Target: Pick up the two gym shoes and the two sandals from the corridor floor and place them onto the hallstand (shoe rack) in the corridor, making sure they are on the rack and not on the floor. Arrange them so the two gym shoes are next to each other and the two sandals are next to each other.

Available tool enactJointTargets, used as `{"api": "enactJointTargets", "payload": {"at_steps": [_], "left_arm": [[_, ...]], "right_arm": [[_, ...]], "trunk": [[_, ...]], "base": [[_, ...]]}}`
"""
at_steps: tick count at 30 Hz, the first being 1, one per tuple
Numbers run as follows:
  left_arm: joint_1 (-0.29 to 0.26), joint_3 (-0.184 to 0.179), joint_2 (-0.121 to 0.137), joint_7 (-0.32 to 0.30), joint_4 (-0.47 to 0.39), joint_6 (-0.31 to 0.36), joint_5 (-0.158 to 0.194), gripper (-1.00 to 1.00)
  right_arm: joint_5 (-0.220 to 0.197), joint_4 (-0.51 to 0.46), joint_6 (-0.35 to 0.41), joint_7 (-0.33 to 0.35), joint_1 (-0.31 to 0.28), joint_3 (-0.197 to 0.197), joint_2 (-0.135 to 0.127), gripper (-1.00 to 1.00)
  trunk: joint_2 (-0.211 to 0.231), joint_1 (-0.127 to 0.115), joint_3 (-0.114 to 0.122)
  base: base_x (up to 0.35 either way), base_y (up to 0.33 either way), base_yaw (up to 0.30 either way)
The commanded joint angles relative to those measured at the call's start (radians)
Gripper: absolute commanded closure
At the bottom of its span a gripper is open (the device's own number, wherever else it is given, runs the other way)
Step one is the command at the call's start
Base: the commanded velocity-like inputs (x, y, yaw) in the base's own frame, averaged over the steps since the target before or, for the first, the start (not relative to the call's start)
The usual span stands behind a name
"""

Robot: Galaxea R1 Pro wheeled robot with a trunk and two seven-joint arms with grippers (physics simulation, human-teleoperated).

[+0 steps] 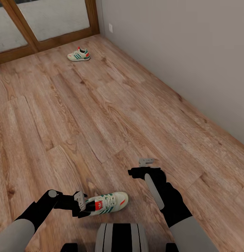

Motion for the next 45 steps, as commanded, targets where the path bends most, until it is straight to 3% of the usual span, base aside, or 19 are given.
{"api": "enactJointTargets", "payload": {"at_steps": [1, 7, 15, 25, 29, 45], "left_arm": [[0.000, -0.002, 0.001, 0.000, -0.001, -0.007, -0.005, -1.00], [0.000, -0.002, 0.001, 0.000, -0.001, -0.007, -0.005, -1.00], [0.000, -0.002, 0.001, 0.000, -0.001, -0.007, -0.005, -1.00], [0.000, -0.002, 0.001, 0.000, -0.001, -0.007, -0.005, -1.00], [0.000, -0.002, 0.001, 0.000, -0.001, -0.007, -0.005, -1.00], [0.000, -0.002, 0.002, 0.000, -0.001, -0.007, -0.005, -1.00]], "right_arm": [[-0.011, -0.001, 0.003, -0.010, -0.001, 0.001, 0.000, -1.00], [-0.011, -0.001, 0.003, -0.010, -0.001, 0.001, 0.000, -1.00], [-0.011, -0.001, 0.003, -0.010, -0.001, 0.001, 0.000, -1.00], [-0.011, -0.001, 0.003, -0.010, 0.000, 0.001, 0.000, -1.00], [-0.011, -0.001, 0.003, -0.010, -0.001, 0.001, 0.000, -1.00], [-0.011, -0.001, 0.003, -0.010, -0.001, 0.001, 0.000, -1.00]], "trunk": [[-0.001, 0.000, -0.005], [-0.001, 0.001, -0.008], [-0.003, 0.004, -0.039], [-0.003, 0.004, -0.039], [-0.004, 0.006, -0.055], [-0.004, 0.006, -0.055]], "base": [[0.000, 0.000, 0.000], [0.000, 0.000, 0.000], [0.000, 0.000, 0.000], [0.000, 0.000, 0.000], [0.000, 0.000, 0.000], [0.000, 0.000, 0.000]]}}
